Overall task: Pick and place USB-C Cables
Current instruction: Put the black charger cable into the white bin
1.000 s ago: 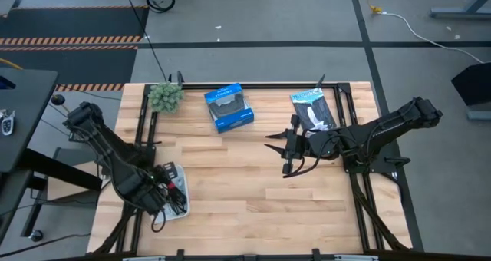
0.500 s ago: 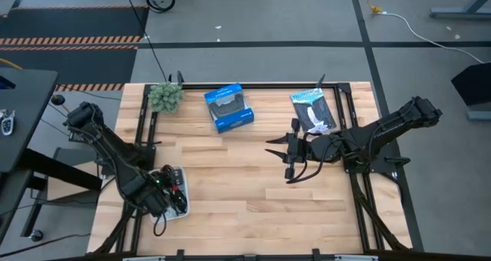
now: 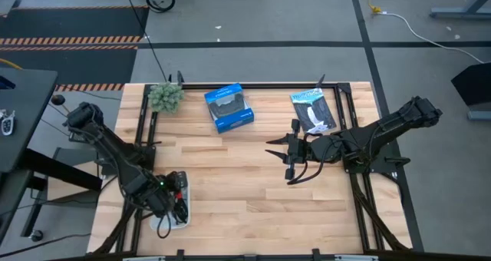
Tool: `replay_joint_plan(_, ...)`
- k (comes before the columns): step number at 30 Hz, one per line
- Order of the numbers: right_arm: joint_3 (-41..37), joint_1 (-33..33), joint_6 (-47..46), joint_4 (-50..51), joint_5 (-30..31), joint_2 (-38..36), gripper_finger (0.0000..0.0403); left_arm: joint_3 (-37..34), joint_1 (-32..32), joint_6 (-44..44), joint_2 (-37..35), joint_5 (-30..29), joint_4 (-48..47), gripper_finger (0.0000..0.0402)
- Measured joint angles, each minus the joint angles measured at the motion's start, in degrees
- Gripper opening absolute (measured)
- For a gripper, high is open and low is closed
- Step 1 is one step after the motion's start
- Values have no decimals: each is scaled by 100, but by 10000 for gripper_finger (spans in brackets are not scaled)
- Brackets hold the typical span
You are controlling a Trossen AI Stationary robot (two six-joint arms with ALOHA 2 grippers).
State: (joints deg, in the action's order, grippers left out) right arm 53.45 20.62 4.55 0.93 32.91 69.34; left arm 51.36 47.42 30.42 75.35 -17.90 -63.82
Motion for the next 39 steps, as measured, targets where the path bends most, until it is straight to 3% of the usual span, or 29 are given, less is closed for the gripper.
replay_joint_plan(5,0,0,40,0,0,0,114,-405,-231,129,0,-39,292,84)
replay_joint_plan(10,0,0,57,1,1,0,114,-703,-563,132,0,-436,312,84)
replay_joint_plan(21,0,0,59,2,2,1,114,-718,-1111,-16,-18,-805,589,91)
replay_joint_plan(23,0,0,59,0,2,0,114,-650,-1209,-101,-85,-612,649,102)
replay_joint_plan(27,0,0,59,2,2,2,114,-603,-1515,-31,-245,564,794,121)
replay_joint_plan(33,0,0,59,2,3,2,114,-600,-1808,95,-505,640,850,118)
replay_joint_plan(39,0,0,67,2,3,2,114,-509,-1930,180,-1080,651,885,83)
